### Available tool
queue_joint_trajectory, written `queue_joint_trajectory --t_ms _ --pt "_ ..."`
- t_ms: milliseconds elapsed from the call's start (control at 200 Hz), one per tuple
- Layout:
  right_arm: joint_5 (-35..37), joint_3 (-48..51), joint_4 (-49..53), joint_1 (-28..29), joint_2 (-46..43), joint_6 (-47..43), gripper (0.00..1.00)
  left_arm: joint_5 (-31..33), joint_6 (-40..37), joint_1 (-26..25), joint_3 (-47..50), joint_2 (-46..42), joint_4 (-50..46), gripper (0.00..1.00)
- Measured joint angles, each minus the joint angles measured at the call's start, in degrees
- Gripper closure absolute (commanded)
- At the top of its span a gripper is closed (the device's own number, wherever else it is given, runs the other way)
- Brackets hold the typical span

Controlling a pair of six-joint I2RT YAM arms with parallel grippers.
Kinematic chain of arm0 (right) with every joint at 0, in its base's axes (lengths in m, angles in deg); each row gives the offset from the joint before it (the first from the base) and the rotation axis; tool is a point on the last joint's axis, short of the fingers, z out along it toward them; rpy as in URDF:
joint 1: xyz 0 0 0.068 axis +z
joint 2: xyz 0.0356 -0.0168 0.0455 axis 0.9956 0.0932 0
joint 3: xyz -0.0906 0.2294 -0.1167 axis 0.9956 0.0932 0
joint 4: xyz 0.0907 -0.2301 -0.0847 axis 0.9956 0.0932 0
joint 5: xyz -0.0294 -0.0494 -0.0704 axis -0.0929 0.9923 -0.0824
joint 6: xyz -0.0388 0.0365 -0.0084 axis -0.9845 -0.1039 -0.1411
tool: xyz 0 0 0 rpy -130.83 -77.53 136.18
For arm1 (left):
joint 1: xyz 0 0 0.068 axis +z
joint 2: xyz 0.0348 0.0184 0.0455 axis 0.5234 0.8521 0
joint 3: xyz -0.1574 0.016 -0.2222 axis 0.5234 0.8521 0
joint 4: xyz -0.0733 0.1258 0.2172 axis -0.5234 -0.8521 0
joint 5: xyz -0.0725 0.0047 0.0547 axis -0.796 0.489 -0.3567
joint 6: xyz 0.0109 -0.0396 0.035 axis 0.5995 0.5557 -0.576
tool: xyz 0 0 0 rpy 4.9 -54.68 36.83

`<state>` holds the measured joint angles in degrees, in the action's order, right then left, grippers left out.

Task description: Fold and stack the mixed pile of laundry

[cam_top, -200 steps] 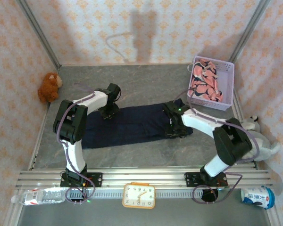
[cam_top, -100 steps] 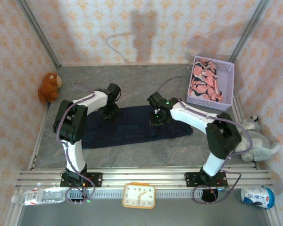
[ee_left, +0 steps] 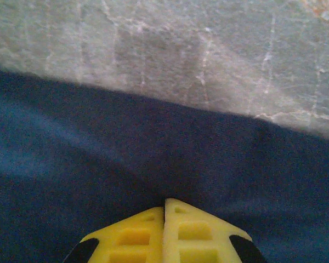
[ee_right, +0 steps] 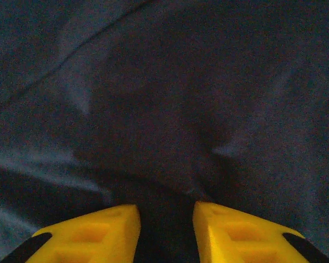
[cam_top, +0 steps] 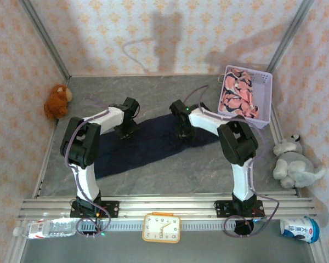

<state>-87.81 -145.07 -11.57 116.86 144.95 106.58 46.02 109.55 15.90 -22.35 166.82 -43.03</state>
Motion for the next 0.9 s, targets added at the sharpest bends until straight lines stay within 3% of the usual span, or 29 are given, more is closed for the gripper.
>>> queue_joint_trajectory --t_ms 70,165,295,380,490,666,901 --pt "0.5 -8.35 0.17 -2.6 5.29 -1.75 0.64 -1.38 1.79 -0.37 0.0 0.0 1.14 1.0" --pt "1.16 -19.8 1.4 -5.11 12.15 -4.46 0.61 -3.19 4.79 -1.73 0.0 0.0 3.08 0.92" --pt "2.34 -31.39 4.11 -6.99 18.34 -7.37 0.55 -6.19 8.31 -3.93 0.02 -0.11 5.16 0.69" --pt "2.99 -33.66 6.32 -7.3 18.45 -8.35 0.54 -7.02 9.22 -4.68 -0.09 -1.14 4.85 0.64" --pt "2.56 -32.63 7.02 -7.13 16.26 -8.28 0.54 -5.64 7.43 -4.7 -1.64 -3.85 1.97 0.63" --pt "-1.88 -20.46 4.9 -6.86 6.93 -3.72 0.54 -1.95 1.66 -5.44 -2.49 -8.87 -1.57 0.69" --pt "-6.62 -13.97 -0.39 -6.86 5.75 4.87 0.51 1.27 -1.11 -11.41 5.46 -10.23 -2.86 0.66"
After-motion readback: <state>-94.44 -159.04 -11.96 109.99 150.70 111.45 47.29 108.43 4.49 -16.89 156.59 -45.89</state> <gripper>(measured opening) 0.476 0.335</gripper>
